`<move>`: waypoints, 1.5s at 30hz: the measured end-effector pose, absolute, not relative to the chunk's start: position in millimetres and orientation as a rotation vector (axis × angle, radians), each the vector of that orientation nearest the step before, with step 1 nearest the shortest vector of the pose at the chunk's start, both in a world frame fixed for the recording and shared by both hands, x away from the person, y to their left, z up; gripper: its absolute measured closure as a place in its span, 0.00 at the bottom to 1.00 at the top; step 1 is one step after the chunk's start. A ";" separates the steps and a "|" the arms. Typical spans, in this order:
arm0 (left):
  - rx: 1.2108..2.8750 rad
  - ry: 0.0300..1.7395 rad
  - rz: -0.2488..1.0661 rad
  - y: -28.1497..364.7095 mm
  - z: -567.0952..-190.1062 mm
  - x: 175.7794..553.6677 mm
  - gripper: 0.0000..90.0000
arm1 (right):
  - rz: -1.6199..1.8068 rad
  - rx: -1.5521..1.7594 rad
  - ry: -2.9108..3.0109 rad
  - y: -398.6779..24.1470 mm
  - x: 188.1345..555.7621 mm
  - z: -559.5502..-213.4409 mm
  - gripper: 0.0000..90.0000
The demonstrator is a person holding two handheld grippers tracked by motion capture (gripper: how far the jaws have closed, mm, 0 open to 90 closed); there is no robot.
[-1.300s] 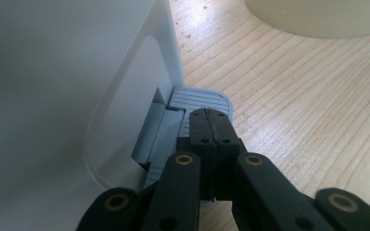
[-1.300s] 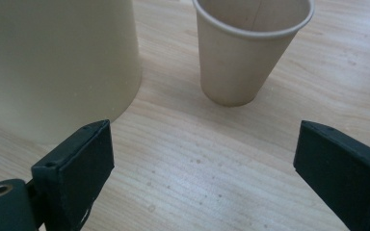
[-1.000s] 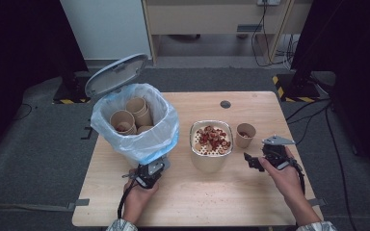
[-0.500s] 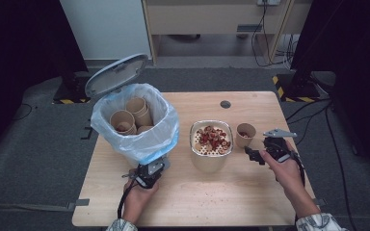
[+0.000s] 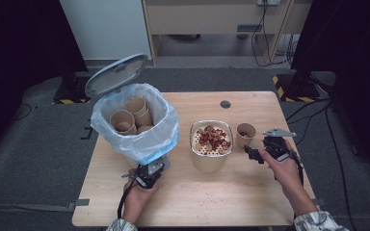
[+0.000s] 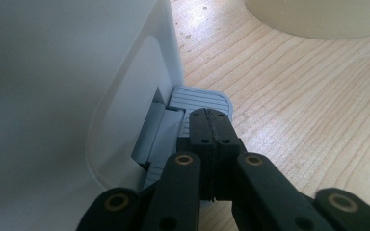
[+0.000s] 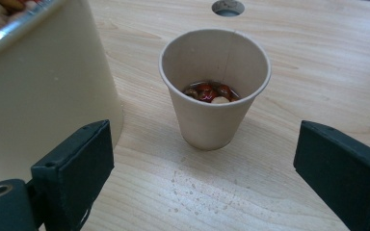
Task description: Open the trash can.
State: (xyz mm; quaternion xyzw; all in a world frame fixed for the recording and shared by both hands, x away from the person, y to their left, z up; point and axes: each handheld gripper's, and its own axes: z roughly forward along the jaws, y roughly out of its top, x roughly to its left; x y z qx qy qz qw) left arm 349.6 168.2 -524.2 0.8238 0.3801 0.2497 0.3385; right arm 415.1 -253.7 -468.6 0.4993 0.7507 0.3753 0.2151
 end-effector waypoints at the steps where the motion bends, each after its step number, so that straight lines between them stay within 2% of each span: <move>1: 2.146 0.990 0.648 168.4 -524.1 349.7 0.99 | 1.035 1.388 2.083 -253.7 416.5 -471.1 0.08; 24: 2.146 0.988 0.651 168.2 -524.2 349.6 0.99 | 1.055 1.444 2.045 -235.0 459.1 -513.6 0.10; 38: 2.146 0.988 0.653 168.1 -524.2 349.3 0.99 | 1.092 1.496 1.980 -225.2 478.3 -523.1 0.13; 42: 2.145 0.989 0.650 168.3 -524.2 349.5 0.99 | 1.099 1.505 1.948 -225.3 482.2 -524.7 0.19; 44: 2.144 0.989 0.649 168.5 -524.2 349.5 0.99 | 1.104 1.501 1.939 -226.0 482.7 -525.3 0.28; 45: 2.144 0.989 0.650 168.3 -524.2 349.4 0.99 | 1.109 1.493 1.945 -226.0 482.7 -525.4 0.28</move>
